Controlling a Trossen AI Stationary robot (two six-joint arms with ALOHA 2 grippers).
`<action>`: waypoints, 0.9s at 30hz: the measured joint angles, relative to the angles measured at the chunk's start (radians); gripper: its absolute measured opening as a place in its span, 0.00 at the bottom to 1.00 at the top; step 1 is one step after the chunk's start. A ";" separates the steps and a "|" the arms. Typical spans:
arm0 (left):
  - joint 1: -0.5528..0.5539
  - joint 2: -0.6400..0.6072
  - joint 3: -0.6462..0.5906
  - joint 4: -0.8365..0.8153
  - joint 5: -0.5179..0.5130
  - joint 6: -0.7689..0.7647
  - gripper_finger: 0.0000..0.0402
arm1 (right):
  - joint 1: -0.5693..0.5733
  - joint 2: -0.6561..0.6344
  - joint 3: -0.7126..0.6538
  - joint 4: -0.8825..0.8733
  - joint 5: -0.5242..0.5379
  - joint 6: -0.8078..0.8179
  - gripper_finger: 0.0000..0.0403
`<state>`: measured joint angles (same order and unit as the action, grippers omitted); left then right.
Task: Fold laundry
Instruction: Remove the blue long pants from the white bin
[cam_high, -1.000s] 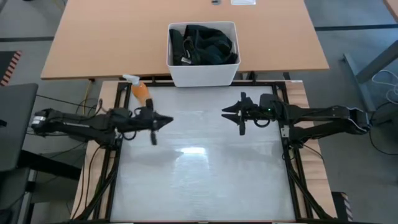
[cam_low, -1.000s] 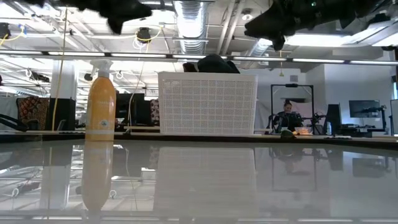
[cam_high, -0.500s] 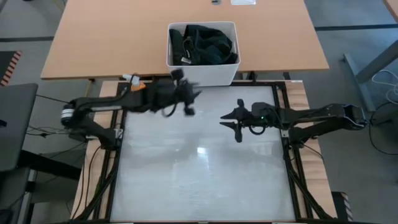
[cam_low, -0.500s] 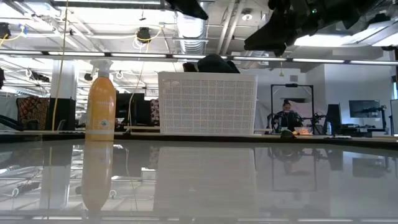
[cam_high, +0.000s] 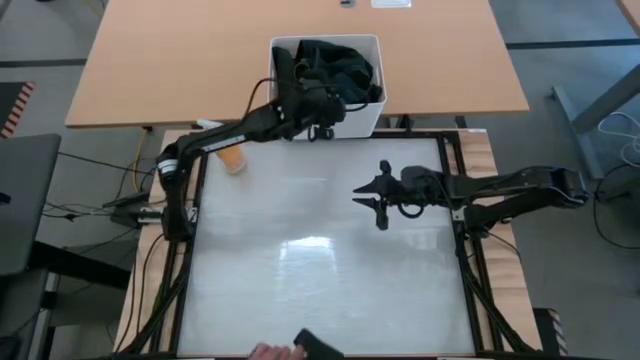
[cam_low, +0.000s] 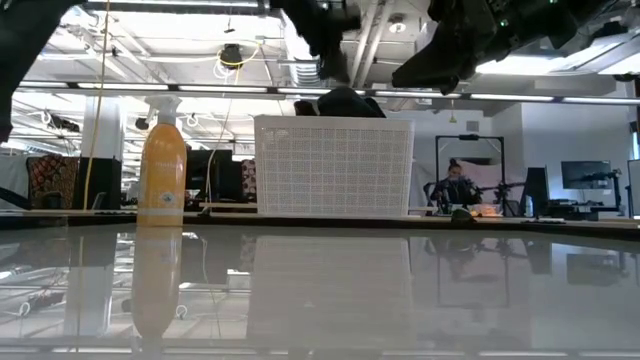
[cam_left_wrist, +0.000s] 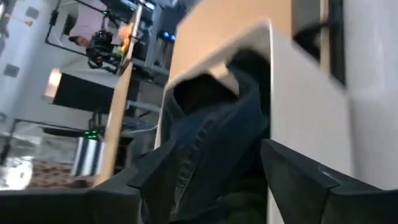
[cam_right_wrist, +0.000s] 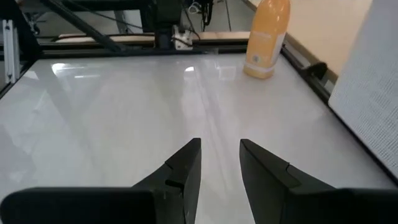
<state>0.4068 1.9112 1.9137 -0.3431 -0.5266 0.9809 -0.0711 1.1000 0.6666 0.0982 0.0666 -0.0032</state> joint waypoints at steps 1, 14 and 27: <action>0.011 0.012 0.000 0.004 -0.001 0.028 0.56 | 0.002 0.002 0.000 -0.006 0.000 0.002 0.34; 0.155 0.069 0.003 0.049 0.002 0.035 0.57 | 0.012 0.026 0.000 -0.035 0.008 0.003 0.34; 0.156 0.058 0.032 0.018 0.033 -0.140 0.03 | 0.003 0.026 0.000 0.011 0.015 -0.003 0.34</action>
<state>0.5627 1.9694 1.9457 -0.3256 -0.4934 0.8411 -0.0681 1.1259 0.6666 0.1090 0.0814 -0.0064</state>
